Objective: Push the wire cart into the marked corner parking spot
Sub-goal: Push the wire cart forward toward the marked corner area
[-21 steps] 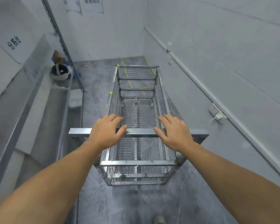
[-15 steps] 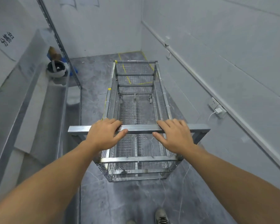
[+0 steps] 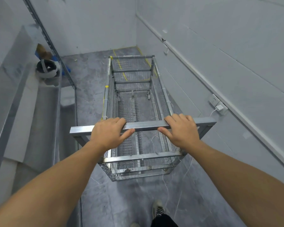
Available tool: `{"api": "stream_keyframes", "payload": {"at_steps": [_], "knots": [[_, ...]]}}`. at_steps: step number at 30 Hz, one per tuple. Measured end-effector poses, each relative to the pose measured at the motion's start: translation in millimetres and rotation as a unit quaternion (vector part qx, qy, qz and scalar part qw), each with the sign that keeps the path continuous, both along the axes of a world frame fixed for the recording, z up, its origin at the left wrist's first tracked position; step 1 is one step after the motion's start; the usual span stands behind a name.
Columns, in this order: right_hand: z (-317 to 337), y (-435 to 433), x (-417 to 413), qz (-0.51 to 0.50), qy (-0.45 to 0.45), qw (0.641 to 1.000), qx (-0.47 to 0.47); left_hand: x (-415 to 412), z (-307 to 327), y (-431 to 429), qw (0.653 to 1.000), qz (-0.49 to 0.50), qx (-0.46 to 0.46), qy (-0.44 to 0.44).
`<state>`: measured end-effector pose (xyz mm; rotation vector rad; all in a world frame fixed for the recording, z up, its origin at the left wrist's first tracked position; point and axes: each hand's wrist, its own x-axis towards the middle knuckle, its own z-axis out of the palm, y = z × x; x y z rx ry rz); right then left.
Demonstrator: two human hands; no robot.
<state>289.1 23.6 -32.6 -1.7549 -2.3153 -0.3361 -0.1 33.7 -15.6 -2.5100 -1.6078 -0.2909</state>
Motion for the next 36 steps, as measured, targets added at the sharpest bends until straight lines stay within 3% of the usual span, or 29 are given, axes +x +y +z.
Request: {"api": "stream_keyframes", "payload": {"at_steps": [22, 36], "knots": [[-4, 168, -42, 0.024, 0.031, 0.999, 0.036, -39, -2, 171, 1.0, 0.029, -0.009, 0.002], [-6, 324, -55, -0.009, 0.022, 1.0, 0.016, -48, 2, 332, 1.0, 0.004, -0.003, 0.008]]}}
